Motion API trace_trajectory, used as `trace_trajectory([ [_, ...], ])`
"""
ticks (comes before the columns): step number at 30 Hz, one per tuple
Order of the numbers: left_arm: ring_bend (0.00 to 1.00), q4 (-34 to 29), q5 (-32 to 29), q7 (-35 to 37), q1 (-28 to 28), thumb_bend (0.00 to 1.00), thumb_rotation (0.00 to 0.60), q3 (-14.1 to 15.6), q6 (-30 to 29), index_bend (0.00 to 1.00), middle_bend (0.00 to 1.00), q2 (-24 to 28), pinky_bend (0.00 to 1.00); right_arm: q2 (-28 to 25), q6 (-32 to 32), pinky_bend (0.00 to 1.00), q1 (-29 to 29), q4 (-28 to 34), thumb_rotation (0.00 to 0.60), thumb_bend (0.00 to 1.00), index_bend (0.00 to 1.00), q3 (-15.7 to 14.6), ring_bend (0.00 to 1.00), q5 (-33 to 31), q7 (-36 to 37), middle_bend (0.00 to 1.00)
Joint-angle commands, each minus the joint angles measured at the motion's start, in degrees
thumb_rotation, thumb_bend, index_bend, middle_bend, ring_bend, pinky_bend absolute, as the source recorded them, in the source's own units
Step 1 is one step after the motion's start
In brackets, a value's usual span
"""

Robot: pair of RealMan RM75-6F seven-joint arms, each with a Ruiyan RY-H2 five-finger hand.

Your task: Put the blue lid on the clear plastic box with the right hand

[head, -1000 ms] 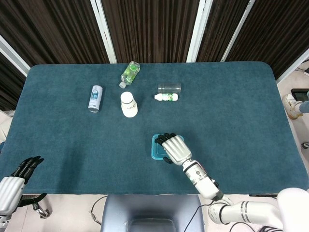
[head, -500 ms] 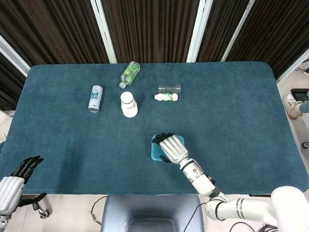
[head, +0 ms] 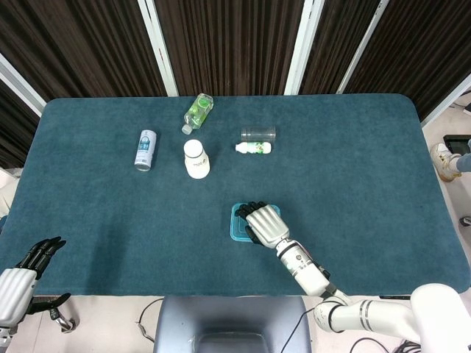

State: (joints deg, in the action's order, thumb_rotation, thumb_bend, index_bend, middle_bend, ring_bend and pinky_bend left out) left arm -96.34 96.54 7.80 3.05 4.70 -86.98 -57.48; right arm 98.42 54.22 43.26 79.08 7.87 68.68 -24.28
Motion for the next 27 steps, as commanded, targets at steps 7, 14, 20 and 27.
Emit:
trace_trajectory([
  [7, 0.09, 0.0, 0.0, 0.0, 0.0, 0.46, 0.6, 0.0, -0.1, 0.13, 0.09, 0.0, 0.41, -0.2, -0.7, 0.44, -0.2, -0.6, 0.6, 0.37, 0.41, -0.3, 0.28, 0.7, 2.1, 0.38],
  [14, 0.09, 0.0, 0.0, 0.1, 0.0, 0.46, 0.6, 0.0, 0.0, 0.13, 0.09, 0.0, 0.41, -0.4, -1.9, 0.44, -0.4, -0.9, 0.6, 0.37, 0.41, -0.7, 0.28, 0.8, 4.5, 0.38],
  [20, 0.09, 0.0, -0.1, 0.1, 0.0, 0.46, 0.6, 0.0, -0.1, 0.13, 0.09, 0.0, 0.41, -0.6, -2.9, 0.44, -0.5, -1.4, 0.6, 0.37, 0.41, -1.0, 0.28, 1.3, 6.4, 0.38],
  [27, 0.09, -0.1, -0.1, 0.1, 0.0, 0.46, 0.6, 0.0, 0.0, 0.13, 0.09, 0.1, 0.41, -0.8, -3.5, 0.43, -0.5, -1.7, 0.6, 0.37, 0.41, -1.4, 0.28, 1.7, 7.5, 0.38],
])
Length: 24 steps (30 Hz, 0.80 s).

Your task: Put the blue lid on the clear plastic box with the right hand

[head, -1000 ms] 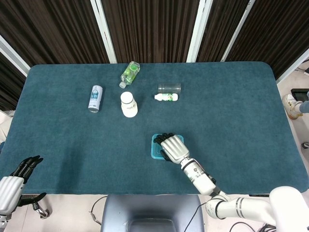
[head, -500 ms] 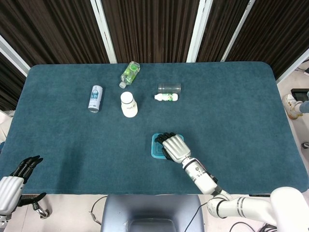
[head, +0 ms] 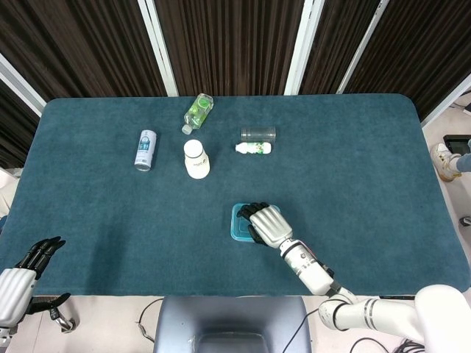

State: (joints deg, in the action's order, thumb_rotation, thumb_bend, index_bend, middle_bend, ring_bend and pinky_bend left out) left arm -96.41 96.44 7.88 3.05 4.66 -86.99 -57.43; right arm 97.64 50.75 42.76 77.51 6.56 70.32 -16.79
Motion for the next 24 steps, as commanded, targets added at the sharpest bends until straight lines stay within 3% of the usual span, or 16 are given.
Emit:
trace_trajectory([
  [1, 0.09, 0.0, -0.1, 0.1, 0.0, 0.46, 0.6, 0.0, 0.0, 0.13, 0.09, 0.0, 0.41, 0.1, -0.1, 0.43, 0.0, -0.2, 0.6, 0.37, 0.41, -0.1, 0.28, 0.1, 0.1, 0.38],
  [14, 0.09, -0.1, -0.1, 0.3, 0.0, 0.46, 0.6, 0.0, 0.0, 0.13, 0.09, 0.1, 0.41, 0.3, 0.6, 0.43, -0.3, -0.8, 0.6, 0.37, 0.41, -0.2, 0.28, 1.1, 0.6, 0.38],
  [18, 0.09, 0.0, -0.1, 0.2, 0.0, 0.46, 0.6, 0.0, 0.0, 0.13, 0.09, 0.0, 0.41, -0.3, 3.8, 0.43, -1.2, 0.3, 0.6, 0.37, 0.41, -0.3, 0.28, 3.5, 0.6, 0.38],
  [24, 0.09, 0.0, 0.1, -0.3, 0.0, 0.46, 0.6, 0.0, 0.0, 0.13, 0.09, -0.1, 0.41, -2.5, 13.7, 0.43, -3.9, 3.3, 0.6, 0.37, 0.41, -1.1, 0.28, 10.8, -0.6, 0.38],
])
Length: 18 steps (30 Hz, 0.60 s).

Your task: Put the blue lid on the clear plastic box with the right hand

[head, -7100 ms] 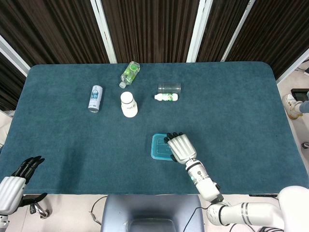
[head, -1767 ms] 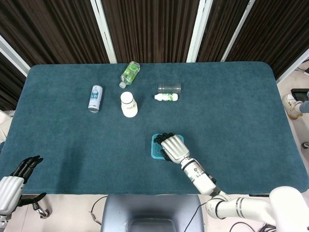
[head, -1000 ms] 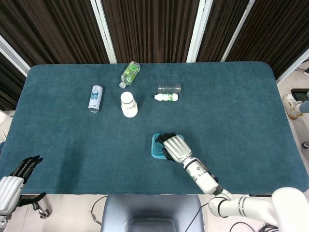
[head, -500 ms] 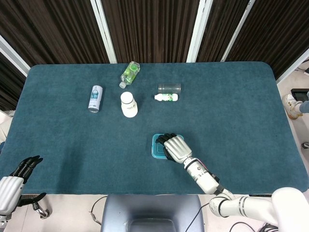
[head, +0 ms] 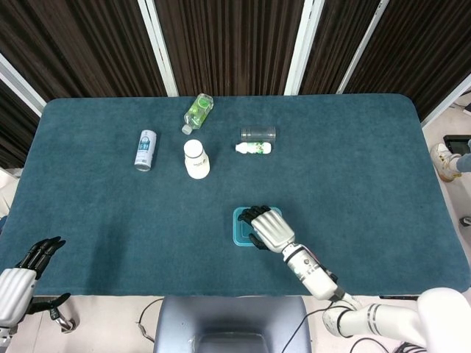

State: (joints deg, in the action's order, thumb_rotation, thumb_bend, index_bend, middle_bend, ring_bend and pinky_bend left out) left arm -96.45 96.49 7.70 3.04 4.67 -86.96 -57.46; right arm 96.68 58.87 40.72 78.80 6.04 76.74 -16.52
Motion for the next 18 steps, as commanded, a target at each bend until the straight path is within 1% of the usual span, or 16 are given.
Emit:
trace_trajectory([
  [1, 0.09, 0.0, 0.0, -0.2, 0.0, 0.46, 0.6, -0.1, 0.0, 0.13, 0.09, -0.1, 0.41, -2.1, 7.4, 0.43, -2.4, 2.6, 0.6, 0.37, 0.41, -0.8, 0.28, 5.6, -1.2, 0.38],
  [5, 0.09, -0.1, 0.0, -0.6, 0.1, 0.46, 0.6, -0.1, 0.1, 0.13, 0.09, -0.2, 0.41, -5.1, 15.0, 0.42, -5.3, 5.5, 0.6, 0.37, 0.41, -2.0, 0.28, 11.1, -3.3, 0.38],
  [9, 0.09, 0.1, 0.3, -0.9, 0.0, 0.46, 0.6, -0.1, -0.3, 0.13, 0.09, -0.3, 0.41, -9.7, 21.9, 0.38, -9.7, 9.2, 0.6, 0.37, 0.4, -4.8, 0.25, 15.4, -5.5, 0.37],
  [11, 0.09, 0.2, 0.5, -1.2, -0.1, 0.46, 0.6, -0.1, -0.5, 0.13, 0.09, -0.5, 0.41, -12.7, 24.8, 0.35, -12.8, 11.4, 0.6, 0.37, 0.38, -6.9, 0.22, 16.5, -5.7, 0.35],
  [13, 0.09, 0.2, 0.5, -1.6, -0.2, 0.46, 0.6, -0.2, -0.6, 0.13, 0.09, -0.7, 0.41, -16.0, 26.9, 0.31, -16.0, 13.8, 0.6, 0.37, 0.34, -9.2, 0.19, 16.4, -5.6, 0.31],
  [15, 0.09, 0.1, 0.5, -2.3, -0.2, 0.46, 0.6, -0.2, -0.7, 0.13, 0.09, -0.9, 0.41, -19.2, 28.6, 0.27, -19.4, 16.0, 0.6, 0.36, 0.27, -11.4, 0.15, 15.2, -5.5, 0.26],
  [17, 0.09, 0.0, 0.6, -2.8, -0.2, 0.46, 0.6, -0.2, -0.6, 0.13, 0.09, -1.1, 0.41, -21.5, 29.5, 0.24, -21.9, 17.6, 0.6, 0.32, 0.18, -12.6, 0.12, 13.7, -6.1, 0.2],
  [18, 0.09, 0.0, 0.6, -3.2, -0.2, 0.46, 0.6, -0.3, -0.7, 0.13, 0.09, -1.2, 0.41, -22.7, 30.0, 0.23, -23.4, 18.2, 0.6, 0.28, 0.13, -13.2, 0.11, 12.2, -6.8, 0.18],
])
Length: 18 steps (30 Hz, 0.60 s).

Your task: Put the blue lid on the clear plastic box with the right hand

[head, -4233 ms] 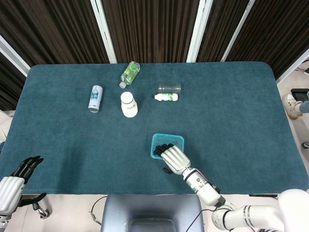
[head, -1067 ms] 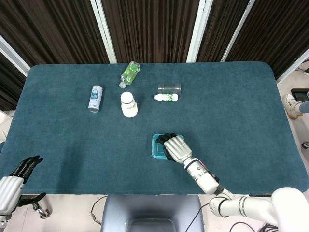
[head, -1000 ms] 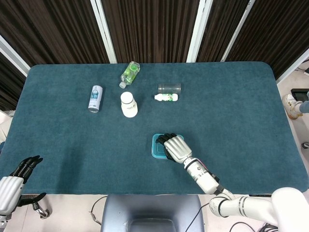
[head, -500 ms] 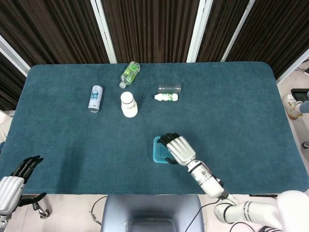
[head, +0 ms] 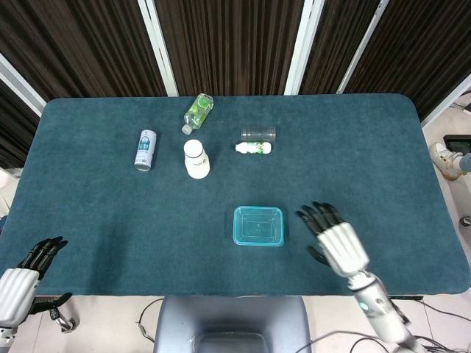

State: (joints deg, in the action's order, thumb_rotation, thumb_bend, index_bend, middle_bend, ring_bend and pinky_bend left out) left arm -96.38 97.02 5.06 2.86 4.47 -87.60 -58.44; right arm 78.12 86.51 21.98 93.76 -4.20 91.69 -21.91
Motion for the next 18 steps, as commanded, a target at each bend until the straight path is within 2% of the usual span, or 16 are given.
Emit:
trace_trajectory([
  [1, 0.09, -0.2, 0.2, -1.2, -0.1, 0.46, 0.6, -0.1, -0.2, 0.13, 0.09, -0.4, 0.41, -5.4, 2.9, 0.21, -6.2, 3.9, 0.6, 0.24, 0.09, -3.6, 0.1, -4.0, -2.2, 0.15],
  [3, 0.09, -0.1, 0.8, -2.4, -0.1, 0.46, 0.6, -0.2, -0.6, 0.13, 0.1, -0.8, 0.41, -6.7, 4.1, 0.17, -8.4, 3.5, 0.6, 0.2, 0.02, -4.0, 0.05, -5.2, -2.5, 0.1],
  [5, 0.09, 0.1, 1.2, -3.3, -0.2, 0.46, 0.6, -0.2, -0.9, 0.13, 0.1, -1.4, 0.41, -7.0, 5.4, 0.14, -10.1, 2.2, 0.6, 0.18, 0.0, -3.9, 0.02, -5.7, -1.6, 0.06],
  [12, 0.09, 0.2, 2.5, -6.8, -0.6, 0.46, 0.6, 0.0, -1.6, 0.13, 0.1, -2.7, 0.41, -5.7, 7.8, 0.1, -13.6, -4.6, 0.6, 0.18, 0.0, -1.6, 0.0, -5.7, 5.4, 0.03],
  [18, 0.09, 0.0, 2.3, -8.0, -0.4, 0.46, 0.6, 0.0, -1.0, 0.13, 0.1, -3.1, 0.41, -6.0, 6.7, 0.1, -14.4, -5.3, 0.6, 0.18, 0.0, -1.1, 0.0, -4.6, 7.1, 0.02],
])
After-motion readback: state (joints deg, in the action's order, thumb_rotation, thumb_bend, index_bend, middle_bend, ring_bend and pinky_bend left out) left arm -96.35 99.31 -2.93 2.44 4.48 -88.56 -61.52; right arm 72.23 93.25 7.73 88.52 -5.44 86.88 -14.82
